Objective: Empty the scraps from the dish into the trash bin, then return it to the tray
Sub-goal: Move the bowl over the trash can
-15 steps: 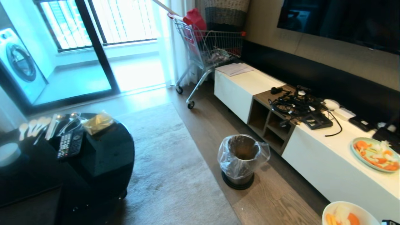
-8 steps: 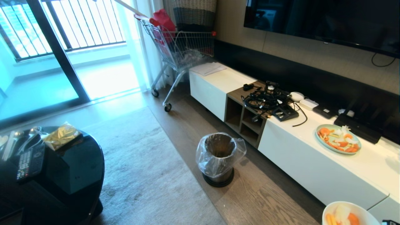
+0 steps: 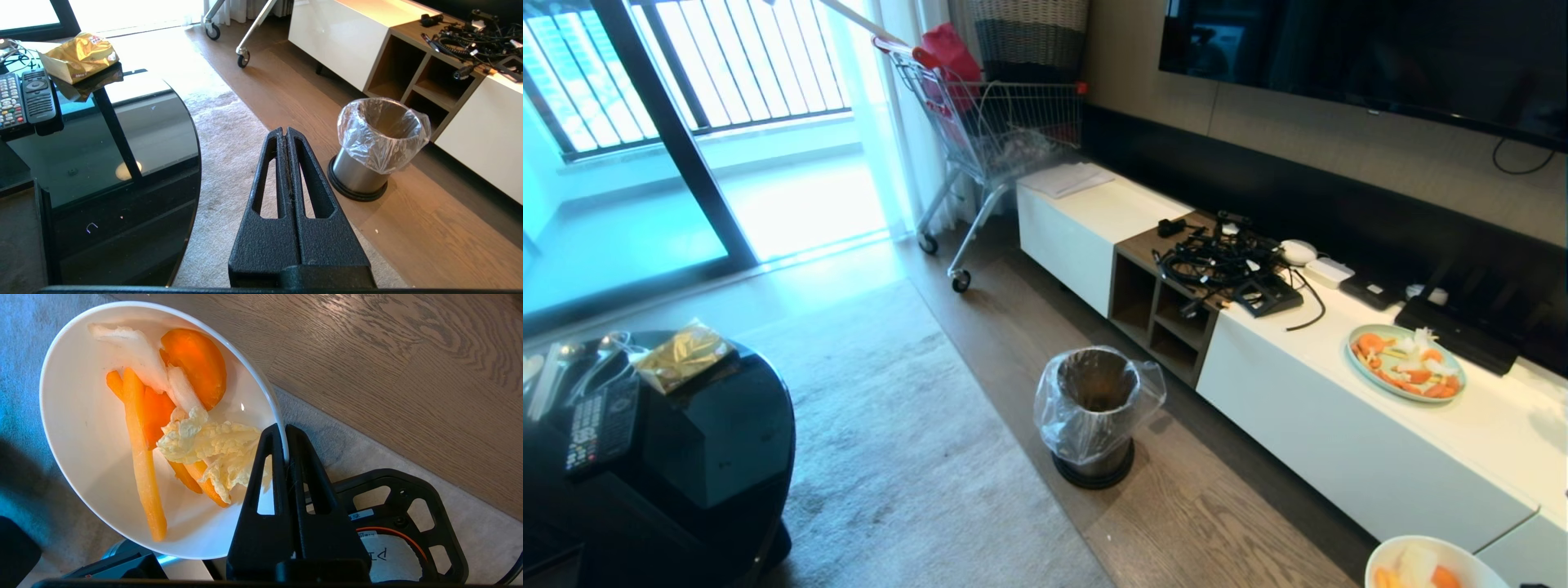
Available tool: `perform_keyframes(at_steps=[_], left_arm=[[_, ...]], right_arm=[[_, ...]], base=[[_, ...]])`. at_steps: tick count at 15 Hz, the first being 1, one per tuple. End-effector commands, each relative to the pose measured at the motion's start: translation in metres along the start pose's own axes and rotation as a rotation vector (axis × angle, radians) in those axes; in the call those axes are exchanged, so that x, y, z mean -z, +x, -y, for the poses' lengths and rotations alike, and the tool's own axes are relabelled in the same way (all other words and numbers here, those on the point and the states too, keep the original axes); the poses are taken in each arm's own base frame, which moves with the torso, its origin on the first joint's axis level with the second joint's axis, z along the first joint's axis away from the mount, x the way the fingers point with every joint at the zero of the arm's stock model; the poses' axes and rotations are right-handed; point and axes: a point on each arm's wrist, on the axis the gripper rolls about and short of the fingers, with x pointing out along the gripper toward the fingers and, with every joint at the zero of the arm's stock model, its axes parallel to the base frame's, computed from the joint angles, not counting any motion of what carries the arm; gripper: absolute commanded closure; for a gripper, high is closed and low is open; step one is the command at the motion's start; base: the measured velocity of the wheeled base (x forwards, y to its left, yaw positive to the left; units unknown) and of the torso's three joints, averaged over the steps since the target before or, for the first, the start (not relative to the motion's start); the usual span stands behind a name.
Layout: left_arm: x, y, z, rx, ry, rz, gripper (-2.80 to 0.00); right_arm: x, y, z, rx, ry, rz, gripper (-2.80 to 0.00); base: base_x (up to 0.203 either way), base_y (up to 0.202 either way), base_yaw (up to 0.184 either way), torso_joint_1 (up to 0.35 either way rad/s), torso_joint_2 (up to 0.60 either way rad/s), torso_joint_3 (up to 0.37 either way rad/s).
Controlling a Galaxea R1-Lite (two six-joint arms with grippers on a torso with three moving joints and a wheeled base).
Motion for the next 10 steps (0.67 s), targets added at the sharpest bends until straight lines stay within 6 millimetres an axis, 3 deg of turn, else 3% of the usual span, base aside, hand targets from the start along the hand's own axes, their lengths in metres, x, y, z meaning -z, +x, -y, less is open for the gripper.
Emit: perform_keyframes(at_steps=[1,10], left_arm=[[0.0,0.0,0.0,0.0,-0.001,0.001,0.0],[0.0,0.0,0.0,0.0,0.001,0.001,0.0]], right_arm=[[0.0023,0.0013,0.0015,0.008,0.001,-0.009,0.0],[0.0046,0.0024,0.003,0.016,-0.002,-0.016,0.0]], base=[[0.0,0.0,0.0,0.0,0.0,0.0],[0.009,0.0,0.0,-0.001,0.0,0.001]])
